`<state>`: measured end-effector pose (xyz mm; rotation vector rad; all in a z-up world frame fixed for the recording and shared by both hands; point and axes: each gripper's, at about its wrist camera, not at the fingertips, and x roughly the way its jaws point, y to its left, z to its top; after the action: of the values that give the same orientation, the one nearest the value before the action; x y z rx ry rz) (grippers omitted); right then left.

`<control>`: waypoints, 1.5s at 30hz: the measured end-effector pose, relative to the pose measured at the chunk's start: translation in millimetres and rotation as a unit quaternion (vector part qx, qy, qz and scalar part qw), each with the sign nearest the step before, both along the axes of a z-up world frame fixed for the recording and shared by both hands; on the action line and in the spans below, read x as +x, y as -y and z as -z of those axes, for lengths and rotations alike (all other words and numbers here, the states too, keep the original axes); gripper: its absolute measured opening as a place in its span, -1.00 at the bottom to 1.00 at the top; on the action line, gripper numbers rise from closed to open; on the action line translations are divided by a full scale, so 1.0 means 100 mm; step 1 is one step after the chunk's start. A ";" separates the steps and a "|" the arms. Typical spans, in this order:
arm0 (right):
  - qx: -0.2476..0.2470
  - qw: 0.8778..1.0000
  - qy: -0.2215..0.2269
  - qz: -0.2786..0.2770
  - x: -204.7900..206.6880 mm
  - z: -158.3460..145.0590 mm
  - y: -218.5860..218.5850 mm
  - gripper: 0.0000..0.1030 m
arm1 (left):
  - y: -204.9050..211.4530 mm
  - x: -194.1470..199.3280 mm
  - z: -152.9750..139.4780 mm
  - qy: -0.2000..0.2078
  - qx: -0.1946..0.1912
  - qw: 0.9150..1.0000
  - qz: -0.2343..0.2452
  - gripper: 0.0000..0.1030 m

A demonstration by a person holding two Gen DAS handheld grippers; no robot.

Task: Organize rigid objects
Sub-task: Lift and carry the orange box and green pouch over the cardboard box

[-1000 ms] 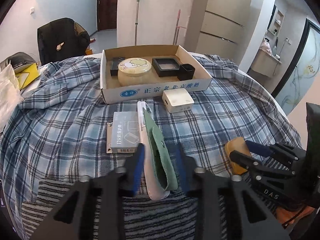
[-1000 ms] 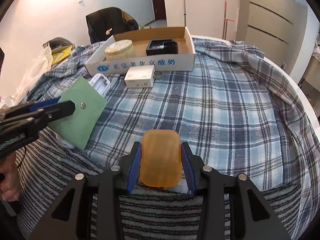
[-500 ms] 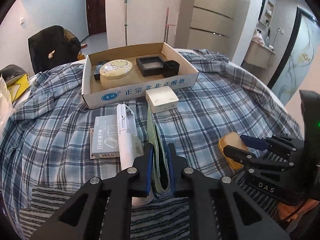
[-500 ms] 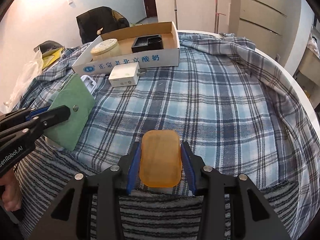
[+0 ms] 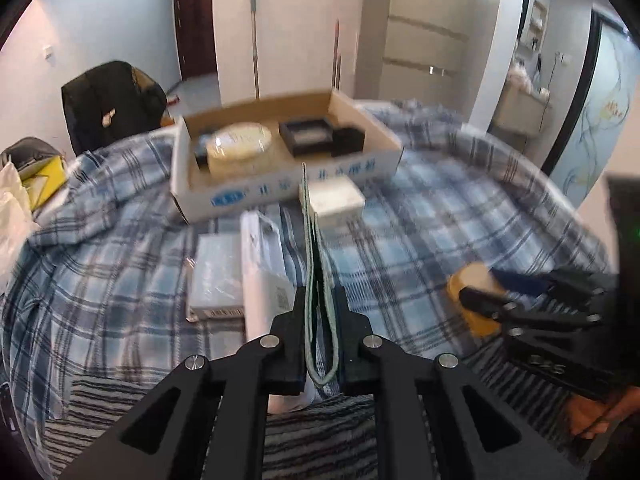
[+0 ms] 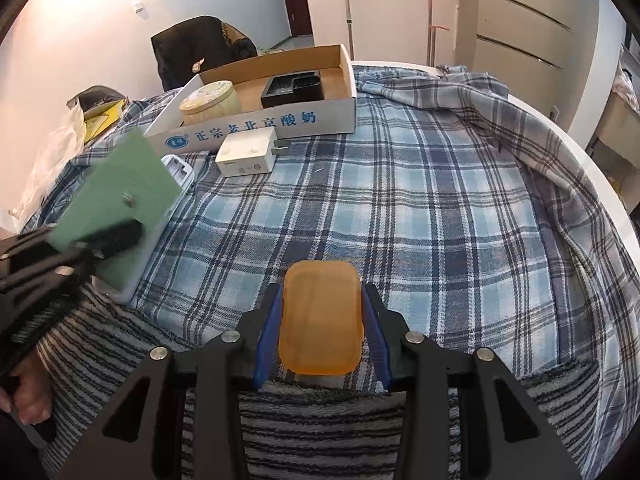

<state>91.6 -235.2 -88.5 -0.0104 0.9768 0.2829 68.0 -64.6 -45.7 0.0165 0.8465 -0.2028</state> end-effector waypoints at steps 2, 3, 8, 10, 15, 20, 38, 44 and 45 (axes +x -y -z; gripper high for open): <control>-0.007 1.000 0.001 -0.002 -0.02 0.00 -0.02 -0.23 | -0.09 -0.06 -0.13 0.017 -0.015 1.000 -0.006 -0.78; -0.016 1.000 0.004 -0.003 -0.03 0.00 -0.04 -0.23 | -0.13 -0.09 -0.19 0.025 -0.020 0.999 -0.010 -0.78; -0.039 0.999 0.012 -0.003 -0.07 -0.03 -0.08 -0.23 | -0.27 -0.26 -0.45 0.066 -0.012 0.997 -0.027 -0.78; -0.047 0.999 0.011 0.003 -0.08 -0.03 -0.06 -0.26 | -0.34 -0.31 -0.54 0.078 -0.009 0.996 -0.035 -0.78; -0.056 0.998 0.023 0.010 -0.09 -0.18 0.00 -0.26 | -0.47 -0.32 -0.64 0.087 -0.013 0.995 -0.050 -0.78; -0.049 0.998 0.047 -0.001 -0.06 -0.54 0.02 -0.26 | -0.69 -0.27 -0.95 0.120 0.008 0.990 -0.077 -0.78; 0.042 0.987 0.148 0.046 1.18 -1.77 -0.53 -0.26 | -0.74 0.91 -1.51 0.132 -0.015 0.985 -0.109 -0.78; 0.041 0.991 0.126 0.030 1.46 -1.44 -0.74 -0.26 | -0.84 1.31 -0.75 0.052 -0.012 0.991 -0.124 -0.78; 0.043 0.992 0.116 0.028 1.50 -1.34 -0.74 -0.26 | -0.86 1.38 -0.65 0.038 -0.012 0.991 -0.124 -0.78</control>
<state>241.5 -161.3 45.4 0.0610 0.7328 0.2662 205.5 21.4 19.1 -0.1023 0.7621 0.0223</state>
